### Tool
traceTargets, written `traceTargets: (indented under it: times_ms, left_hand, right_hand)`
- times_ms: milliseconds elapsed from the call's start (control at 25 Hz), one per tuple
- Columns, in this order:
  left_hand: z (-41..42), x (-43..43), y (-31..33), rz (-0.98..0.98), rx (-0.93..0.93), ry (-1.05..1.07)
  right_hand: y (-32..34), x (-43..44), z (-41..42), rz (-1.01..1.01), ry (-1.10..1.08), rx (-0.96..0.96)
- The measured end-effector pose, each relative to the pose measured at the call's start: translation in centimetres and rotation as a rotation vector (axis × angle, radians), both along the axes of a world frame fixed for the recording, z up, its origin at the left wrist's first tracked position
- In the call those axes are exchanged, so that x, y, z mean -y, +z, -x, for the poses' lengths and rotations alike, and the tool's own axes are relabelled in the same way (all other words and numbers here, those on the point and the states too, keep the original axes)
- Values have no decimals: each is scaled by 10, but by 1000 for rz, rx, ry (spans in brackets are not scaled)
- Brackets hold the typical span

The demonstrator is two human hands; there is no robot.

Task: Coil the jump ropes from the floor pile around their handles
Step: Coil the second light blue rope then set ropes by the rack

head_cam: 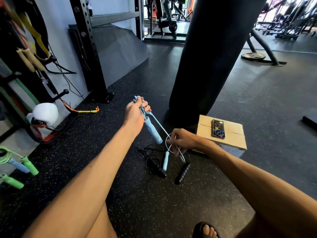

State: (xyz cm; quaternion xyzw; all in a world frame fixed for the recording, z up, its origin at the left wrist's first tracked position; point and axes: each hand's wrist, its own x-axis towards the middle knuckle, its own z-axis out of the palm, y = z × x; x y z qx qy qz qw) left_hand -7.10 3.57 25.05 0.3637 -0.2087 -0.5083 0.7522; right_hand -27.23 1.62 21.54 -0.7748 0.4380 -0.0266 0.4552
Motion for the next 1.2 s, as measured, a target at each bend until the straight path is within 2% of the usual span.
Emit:
traceTargets:
  times_ms: [120, 200, 280, 360, 440, 600, 760, 960, 1200]
  left_hand:
    - [-7, 4, -5, -31, 81, 134]
    - [-10, 6, -8, -65, 185, 198]
    - [-8, 5, -10, -96, 381, 248]
    - [-5, 2, -12, -134, 651, 272]
    - [-2, 0, -15, -150, 858, 224]
    - [5, -4, -22, -200, 1021, -45]
    - [12, -11, -21, -202, 927, -357]
    - [19, -18, -16, -184, 693, -691]
    - [23, -22, -6, -129, 396, -868]
  right_hand:
    - [-2, -3, 0, 46, 29, -45]
    - [-3, -2, 0, 45, 59, 33]
    - [-1, -2, -3, 142, 104, 109]
    - [2, -1, -7, 364, 129, 137]
    - [8, -1, -10, 520, 115, 184]
    - [17, 0, -8, 660, 16, 312]
    - [25, 4, -4, 716, -111, 391]
    - [31, 9, 2, 689, -258, 424]
    - [25, 17, 3, 625, -297, 378]
